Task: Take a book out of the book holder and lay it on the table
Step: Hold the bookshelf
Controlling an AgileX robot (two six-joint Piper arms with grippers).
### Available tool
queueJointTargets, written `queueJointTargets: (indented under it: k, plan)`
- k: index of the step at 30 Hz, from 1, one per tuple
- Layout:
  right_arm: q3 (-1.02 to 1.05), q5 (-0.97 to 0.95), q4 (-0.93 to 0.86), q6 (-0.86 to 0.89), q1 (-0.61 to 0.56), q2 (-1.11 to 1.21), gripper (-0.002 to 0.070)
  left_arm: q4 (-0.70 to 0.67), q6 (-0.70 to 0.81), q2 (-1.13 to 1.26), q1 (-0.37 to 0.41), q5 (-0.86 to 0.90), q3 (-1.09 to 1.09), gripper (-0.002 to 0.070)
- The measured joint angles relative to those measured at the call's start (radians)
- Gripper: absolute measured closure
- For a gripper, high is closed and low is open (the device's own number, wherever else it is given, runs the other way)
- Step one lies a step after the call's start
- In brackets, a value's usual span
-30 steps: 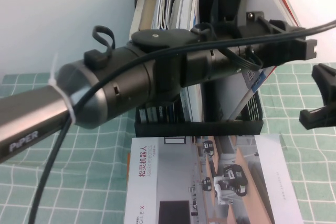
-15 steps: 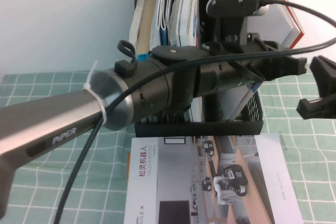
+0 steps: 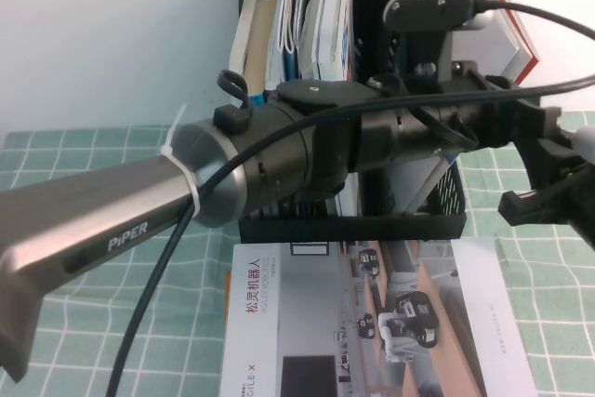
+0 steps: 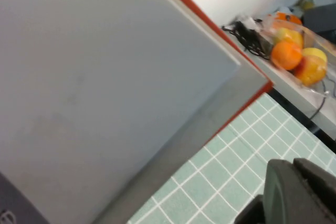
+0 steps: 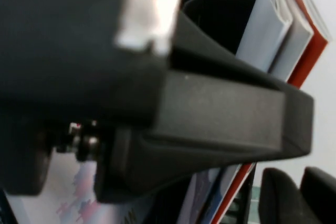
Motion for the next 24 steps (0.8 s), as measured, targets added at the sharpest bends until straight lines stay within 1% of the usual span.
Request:
queueJointTargets:
  k: [2, 5, 8, 10, 14, 18, 24]
  plan:
    - [0.009, -0.002, 0.024, 0.010, 0.000, 0.000, 0.0572, 0.003, 0.000, 0.003, -0.004, 0.020, -0.002, 0.0678]
    - [0.049, -0.004, 0.083, 0.015, 0.000, 0.000, 0.0568, 0.003, -0.002, 0.012, -0.002, -0.021, -0.006, 0.0678]
    - [0.102, -0.017, 0.135, 0.018, 0.000, 0.000, 0.0566, 0.003, -0.004, 0.031, 0.017, -0.030, -0.015, 0.0678]
    - [0.136, -0.037, 0.149, 0.018, 0.000, 0.000, 0.0566, 0.003, -0.006, 0.049, 0.038, -0.001, -0.026, 0.0678]
    - [0.184, -0.062, 0.158, 0.019, 0.000, 0.000, 0.0566, 0.004, -0.016, 0.084, 0.065, 0.060, -0.046, 0.0678]
    - [0.194, -0.064, 0.165, 0.019, 0.000, 0.000, 0.0564, 0.006, -0.038, 0.090, 0.085, 0.045, -0.047, 0.0678]
    - [0.195, -0.102, 0.116, 0.019, 0.000, 0.000, 0.0564, 0.006, -0.075, 0.092, 0.113, 0.028, -0.048, 0.0678]
